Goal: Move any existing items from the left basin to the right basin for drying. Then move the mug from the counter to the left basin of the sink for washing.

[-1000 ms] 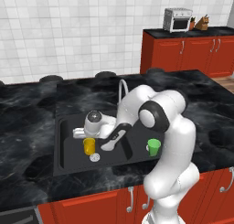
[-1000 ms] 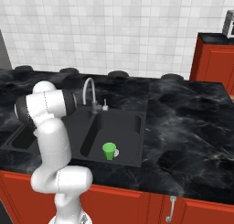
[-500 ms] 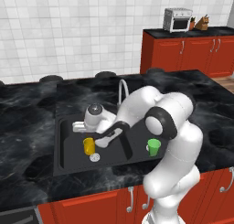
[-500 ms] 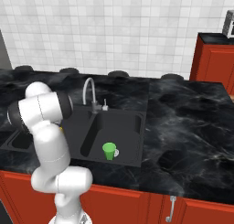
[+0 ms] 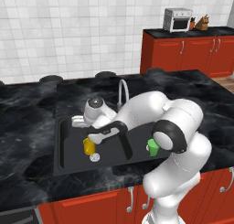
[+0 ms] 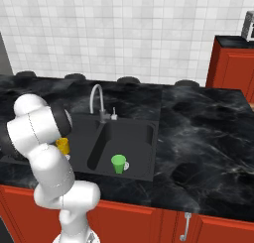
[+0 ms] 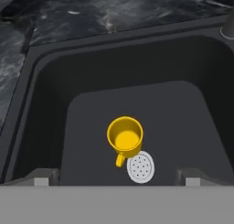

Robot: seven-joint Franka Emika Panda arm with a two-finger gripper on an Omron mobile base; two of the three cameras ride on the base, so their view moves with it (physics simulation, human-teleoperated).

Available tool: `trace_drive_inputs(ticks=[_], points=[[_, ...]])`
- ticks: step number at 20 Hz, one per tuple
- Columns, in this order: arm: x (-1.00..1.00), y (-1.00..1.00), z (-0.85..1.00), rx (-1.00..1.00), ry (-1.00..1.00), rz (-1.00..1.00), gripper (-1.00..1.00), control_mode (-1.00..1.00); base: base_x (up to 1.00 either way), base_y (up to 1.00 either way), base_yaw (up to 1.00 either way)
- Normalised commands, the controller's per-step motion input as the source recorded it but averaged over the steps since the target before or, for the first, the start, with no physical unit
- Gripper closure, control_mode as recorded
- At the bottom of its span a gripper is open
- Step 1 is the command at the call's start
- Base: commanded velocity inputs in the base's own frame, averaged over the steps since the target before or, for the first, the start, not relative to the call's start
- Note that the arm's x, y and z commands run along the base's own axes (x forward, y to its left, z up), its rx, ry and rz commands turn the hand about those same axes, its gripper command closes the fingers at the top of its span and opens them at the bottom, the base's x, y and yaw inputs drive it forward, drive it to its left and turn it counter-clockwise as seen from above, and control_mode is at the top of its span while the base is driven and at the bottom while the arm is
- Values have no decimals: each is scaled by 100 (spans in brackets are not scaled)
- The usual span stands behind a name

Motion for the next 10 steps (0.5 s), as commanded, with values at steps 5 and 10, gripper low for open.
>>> trace_drive_inputs(ticks=[5,10], points=[[-24,5,42,0,0,0,-100,-100,0,0,0],[-26,3,39,0,0,0,-100,-100,0,0,0]])
